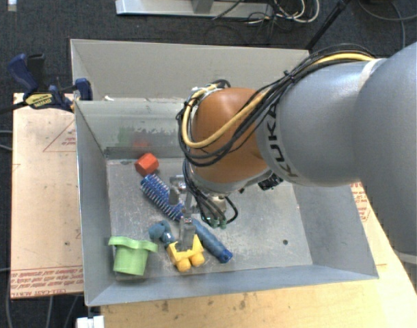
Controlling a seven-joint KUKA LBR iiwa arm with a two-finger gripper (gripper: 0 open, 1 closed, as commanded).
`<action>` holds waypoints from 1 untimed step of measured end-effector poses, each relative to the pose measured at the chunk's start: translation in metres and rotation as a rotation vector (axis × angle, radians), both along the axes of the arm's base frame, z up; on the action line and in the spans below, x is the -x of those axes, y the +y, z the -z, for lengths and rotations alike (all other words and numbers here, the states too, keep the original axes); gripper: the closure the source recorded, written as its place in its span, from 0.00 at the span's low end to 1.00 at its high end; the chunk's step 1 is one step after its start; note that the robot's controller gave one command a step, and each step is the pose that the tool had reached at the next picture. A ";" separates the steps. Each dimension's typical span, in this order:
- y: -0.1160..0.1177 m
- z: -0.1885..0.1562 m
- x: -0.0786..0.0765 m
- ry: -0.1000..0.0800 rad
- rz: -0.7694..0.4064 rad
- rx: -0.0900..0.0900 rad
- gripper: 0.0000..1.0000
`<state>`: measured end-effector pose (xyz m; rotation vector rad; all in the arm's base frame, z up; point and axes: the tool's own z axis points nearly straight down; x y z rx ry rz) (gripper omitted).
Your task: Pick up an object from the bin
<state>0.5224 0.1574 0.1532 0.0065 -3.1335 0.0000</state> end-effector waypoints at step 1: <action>-0.031 0.088 -0.059 -0.007 0.081 0.001 0.00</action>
Offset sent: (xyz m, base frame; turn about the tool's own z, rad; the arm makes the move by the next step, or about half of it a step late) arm 0.0590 -0.0294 -0.0832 0.0773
